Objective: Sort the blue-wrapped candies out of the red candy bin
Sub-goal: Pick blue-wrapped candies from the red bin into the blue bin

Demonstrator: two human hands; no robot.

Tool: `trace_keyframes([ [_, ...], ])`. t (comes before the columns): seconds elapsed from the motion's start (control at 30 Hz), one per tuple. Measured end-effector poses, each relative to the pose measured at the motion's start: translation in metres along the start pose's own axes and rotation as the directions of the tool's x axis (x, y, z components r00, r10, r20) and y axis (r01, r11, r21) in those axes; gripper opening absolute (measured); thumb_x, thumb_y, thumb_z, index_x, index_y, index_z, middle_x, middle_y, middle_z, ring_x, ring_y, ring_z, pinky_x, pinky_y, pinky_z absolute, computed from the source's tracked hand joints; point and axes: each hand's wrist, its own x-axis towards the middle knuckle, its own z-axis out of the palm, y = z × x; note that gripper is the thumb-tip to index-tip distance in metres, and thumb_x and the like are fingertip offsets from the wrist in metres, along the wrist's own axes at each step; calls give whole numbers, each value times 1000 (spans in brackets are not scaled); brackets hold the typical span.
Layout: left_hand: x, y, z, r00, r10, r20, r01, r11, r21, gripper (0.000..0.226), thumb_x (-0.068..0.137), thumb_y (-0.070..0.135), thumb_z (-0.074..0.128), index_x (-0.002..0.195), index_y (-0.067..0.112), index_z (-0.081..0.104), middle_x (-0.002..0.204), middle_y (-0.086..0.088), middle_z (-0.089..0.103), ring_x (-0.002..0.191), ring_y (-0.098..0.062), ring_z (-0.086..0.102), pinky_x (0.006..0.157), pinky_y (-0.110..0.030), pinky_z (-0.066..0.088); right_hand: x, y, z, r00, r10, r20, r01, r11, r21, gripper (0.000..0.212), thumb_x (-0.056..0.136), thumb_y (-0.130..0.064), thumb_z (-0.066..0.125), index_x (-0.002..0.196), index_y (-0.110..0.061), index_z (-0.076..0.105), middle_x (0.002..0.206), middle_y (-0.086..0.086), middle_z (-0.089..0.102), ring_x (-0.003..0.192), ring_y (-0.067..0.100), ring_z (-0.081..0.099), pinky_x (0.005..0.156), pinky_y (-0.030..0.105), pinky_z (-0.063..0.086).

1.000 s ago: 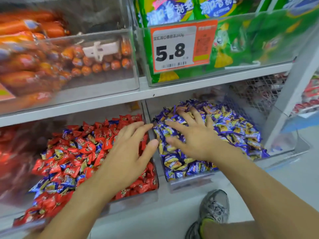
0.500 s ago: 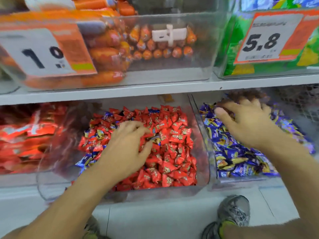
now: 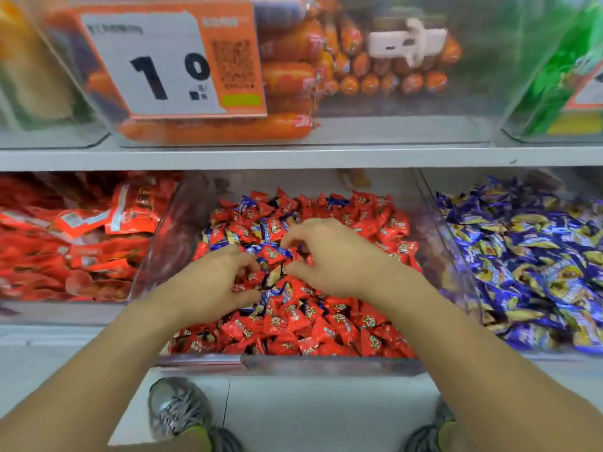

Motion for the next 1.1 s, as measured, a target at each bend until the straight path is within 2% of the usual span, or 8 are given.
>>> trace_keyframes([
  [0.1,-7,-3,-6,999,-46,-10,46,999,-13,29,81,38,75,103,25,62,95,7,51,84,-8,52,70,-21,38,16,-12,17,991,-31,128,28,999,22,34,81,-32,75,111,-20,67,99,-1,69,97,18,58,87,37,51],
  [0.17,-8,-1,-7,998,-62,-17,62,998,18,25,81,34,74,100,23,61,95,7,52,84,-11,51,67,-22,34,21,-15,24,984,-29,174,37,999,-40,40,79,-36,77,113,-18,68,104,2,66,102,22,56,88,38,50],
  [0.27,-10,1,-10,995,-99,-25,100,994,44,27,79,28,75,103,22,62,101,6,56,92,-14,56,77,-26,43,24,-15,26,979,-8,202,37,989,-141,46,82,-47,74,122,-25,67,116,2,54,116,25,48,95,38,42],
  [0.4,-14,6,-19,987,-102,-124,107,994,32,37,75,33,81,108,29,63,102,10,55,89,-5,51,82,-26,45,26,-16,31,982,-3,187,38,982,-185,32,85,-38,73,116,-26,70,118,1,51,119,25,45,98,42,36],
  [0.57,-19,3,-20,989,-145,-11,145,988,48,36,72,37,83,101,25,65,84,11,60,64,-2,50,68,-25,47,29,-7,25,989,10,151,-16,999,38,9,88,-28,70,93,-22,74,87,-11,60,97,14,56,87,31,45],
  [0.8,-11,8,-10,987,-155,34,151,982,113,16,77,28,77,92,26,72,104,7,61,94,-14,64,83,-28,52,26,1,1,999,10,-43,4,947,321,20,89,-35,70,101,-20,66,84,-5,69,77,8,64,79,37,55],
  [0.97,-18,2,-24,982,-166,-86,161,985,-66,11,80,30,78,84,27,68,77,15,59,70,-1,55,59,-11,39,22,-6,3,984,-10,177,-34,969,245,18,96,-21,50,106,-28,63,62,-7,57,49,12,51,52,29,44],
  [1.1,-20,6,-26,967,-145,-208,70,941,-331,16,88,22,69,87,31,55,83,9,62,66,-16,57,67,-36,53,23,-9,7,928,44,370,-95,988,119,25,97,-21,45,105,-25,69,81,1,68,61,15,54,64,33,51],
])
